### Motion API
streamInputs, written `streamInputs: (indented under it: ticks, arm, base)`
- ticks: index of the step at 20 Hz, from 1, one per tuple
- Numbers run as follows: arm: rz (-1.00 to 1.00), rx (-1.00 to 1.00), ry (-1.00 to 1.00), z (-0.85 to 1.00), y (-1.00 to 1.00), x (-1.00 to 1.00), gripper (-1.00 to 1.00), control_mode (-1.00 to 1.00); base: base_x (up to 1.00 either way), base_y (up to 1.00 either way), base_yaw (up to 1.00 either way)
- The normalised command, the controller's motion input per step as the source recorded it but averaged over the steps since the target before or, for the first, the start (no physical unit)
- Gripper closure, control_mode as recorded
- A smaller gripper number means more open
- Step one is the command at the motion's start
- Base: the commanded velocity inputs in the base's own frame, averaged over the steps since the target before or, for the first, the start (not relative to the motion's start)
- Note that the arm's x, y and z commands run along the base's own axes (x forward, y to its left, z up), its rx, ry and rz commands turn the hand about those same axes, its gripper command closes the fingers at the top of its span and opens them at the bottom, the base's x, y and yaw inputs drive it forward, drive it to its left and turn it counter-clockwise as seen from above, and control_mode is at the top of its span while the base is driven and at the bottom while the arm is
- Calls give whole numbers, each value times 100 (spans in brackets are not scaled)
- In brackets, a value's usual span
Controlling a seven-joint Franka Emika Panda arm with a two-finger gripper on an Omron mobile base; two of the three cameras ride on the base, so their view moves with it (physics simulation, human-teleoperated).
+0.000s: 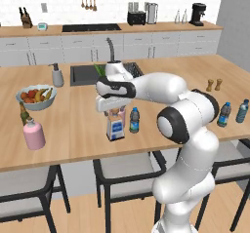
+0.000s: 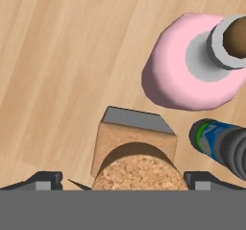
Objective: Move the plastic bottles in the middle to the plastics group, and the glass bottles in the middle to the glass group.
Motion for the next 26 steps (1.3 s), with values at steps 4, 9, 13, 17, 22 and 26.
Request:
streamInputs:
  ticks: [4, 9, 13, 17, 22, 26]
  arm:
    - [0, 0, 0, 0, 0, 0, 100, -100]
    - [0, 0, 0, 0, 0, 0, 100, -100]
    - [0, 0, -4, 5, 4, -2, 100, -100]
    - [7, 0, -4, 51, 25, -13, 100, -100]
    - [19, 0, 0, 58, 60, -17, 100, -100]
    - [27, 0, 0, 21, 86, 0, 100, -100]
  base:
    - [0, 0, 0]
    - [0, 0, 0]
    - [0, 0, 0]
    - [0, 0, 0]
    - [0, 0, 0]
    - [0, 0, 0]
